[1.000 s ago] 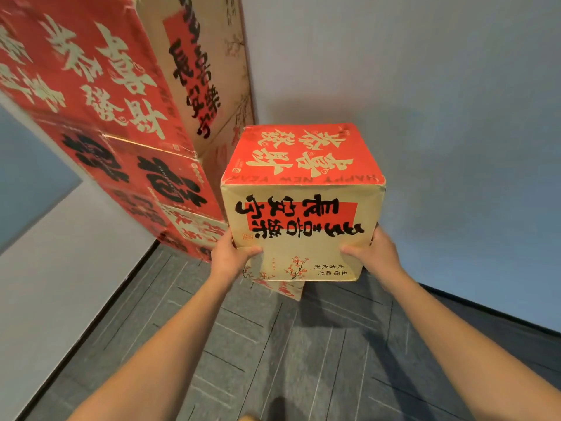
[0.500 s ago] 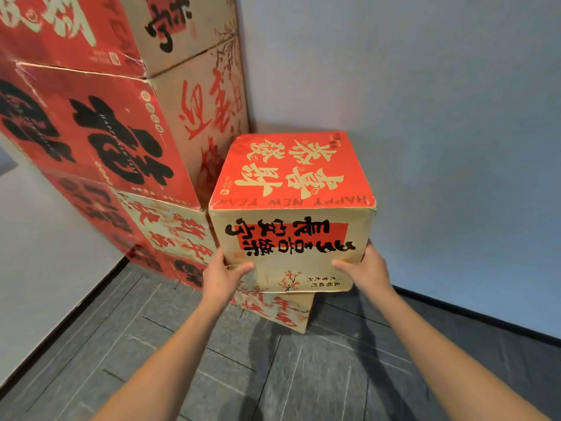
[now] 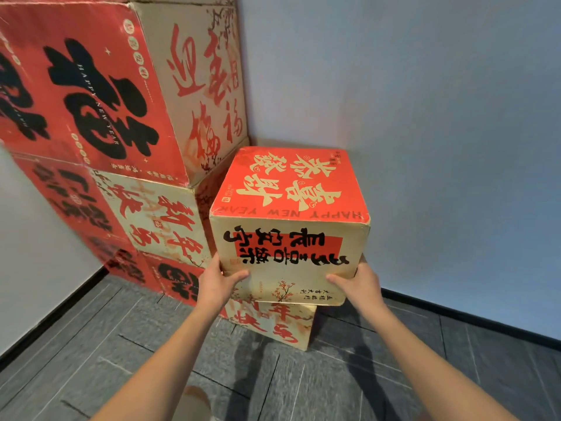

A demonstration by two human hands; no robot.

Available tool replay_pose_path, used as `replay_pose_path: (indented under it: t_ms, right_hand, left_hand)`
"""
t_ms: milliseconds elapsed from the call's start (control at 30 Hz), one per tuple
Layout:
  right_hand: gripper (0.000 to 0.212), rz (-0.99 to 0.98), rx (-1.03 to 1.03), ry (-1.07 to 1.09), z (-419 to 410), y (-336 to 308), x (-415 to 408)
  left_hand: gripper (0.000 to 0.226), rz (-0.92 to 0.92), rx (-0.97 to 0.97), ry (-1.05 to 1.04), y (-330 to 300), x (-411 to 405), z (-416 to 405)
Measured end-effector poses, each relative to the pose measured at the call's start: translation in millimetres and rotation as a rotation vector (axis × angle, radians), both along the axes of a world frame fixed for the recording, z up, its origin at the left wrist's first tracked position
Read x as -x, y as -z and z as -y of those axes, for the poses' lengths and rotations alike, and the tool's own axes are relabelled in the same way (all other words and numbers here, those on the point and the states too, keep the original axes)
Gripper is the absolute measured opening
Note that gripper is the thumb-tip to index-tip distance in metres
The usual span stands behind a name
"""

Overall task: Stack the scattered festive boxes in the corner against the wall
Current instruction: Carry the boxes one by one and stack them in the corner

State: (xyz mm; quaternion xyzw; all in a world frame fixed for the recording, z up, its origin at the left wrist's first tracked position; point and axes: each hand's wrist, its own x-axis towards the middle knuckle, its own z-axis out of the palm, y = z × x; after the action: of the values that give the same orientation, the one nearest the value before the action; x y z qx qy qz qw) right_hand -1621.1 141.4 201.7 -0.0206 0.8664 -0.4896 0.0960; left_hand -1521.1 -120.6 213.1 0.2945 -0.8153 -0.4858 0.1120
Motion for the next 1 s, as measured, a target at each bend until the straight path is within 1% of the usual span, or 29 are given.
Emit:
replay_pose_path:
  t_ms: [367, 433, 500, 567, 600, 633, 667, 700, 733, 767, 900, 933, 1000]
  right_hand:
    - [0.040, -0.023, -0.044, -0.046, 2.2, 8.8, 2.0]
    - [0.043, -0.001, -0.026, -0.061, 0.6, 7.6, 3.3]
    - [0.042, 0.031, 0.017, -0.084, -1.6, 2.4, 3.3]
    - [0.033, 0.038, 0.061, -0.123, -5.3, -4.3, 3.0]
    - [0.029, 0.017, 0.075, -0.136, -7.8, -8.9, 2.2]
    - [0.031, -0.041, 0.079, -0.137, -10.4, -12.7, 0.8]
    - [0.038, -0.127, 0.072, -0.124, -13.6, -14.9, -0.5]
    - [0.050, -0.205, 0.062, -0.104, -16.8, -16.2, -1.7]
    - [0.060, -0.250, 0.064, -0.097, -19.5, -18.1, -3.9]
    - [0.061, -0.269, 0.064, -0.110, -21.3, -19.4, -6.0]
    - [0.034, -0.233, 0.024, -0.167, -21.5, -19.2, -11.9]
    - [0.029, -0.226, 0.013, -0.167, -19.8, -20.4, -12.2]
    - [0.027, -0.209, -0.035, -0.177, -14.9, -23.3, -14.9]
  left_hand:
    - [0.039, 0.063, 0.047, 0.014, 9.3, 3.9, 3.3]
    - [0.042, 0.075, 0.033, 0.028, 9.4, 3.8, 5.6]
    - [0.051, 0.077, 0.007, 0.046, 8.1, 3.1, 7.4]
    - [0.058, 0.063, -0.019, 0.019, 5.1, 0.5, 7.1]
    - [0.058, 0.041, -0.022, -0.030, 2.6, -1.5, 5.8]
    - [0.056, 0.004, -0.017, -0.090, 0.5, -3.8, 3.7]
    - [0.051, -0.044, -0.011, -0.149, -2.9, -7.0, -0.5]
    - [0.046, -0.091, -0.009, -0.198, -5.3, -9.5, -4.8]
    - [0.042, -0.125, -0.007, -0.234, -8.1, -11.7, -9.8]
    - [0.041, -0.147, -0.008, -0.259, -10.9, -12.9, -14.2]
    - [0.039, -0.151, -0.038, -0.294, -20.6, -12.1, -16.2]
    - [0.039, -0.148, -0.065, -0.287, -23.6, -12.0, -12.3]
    - [0.040, -0.129, -0.112, -0.256, -29.9, -12.7, -3.3]
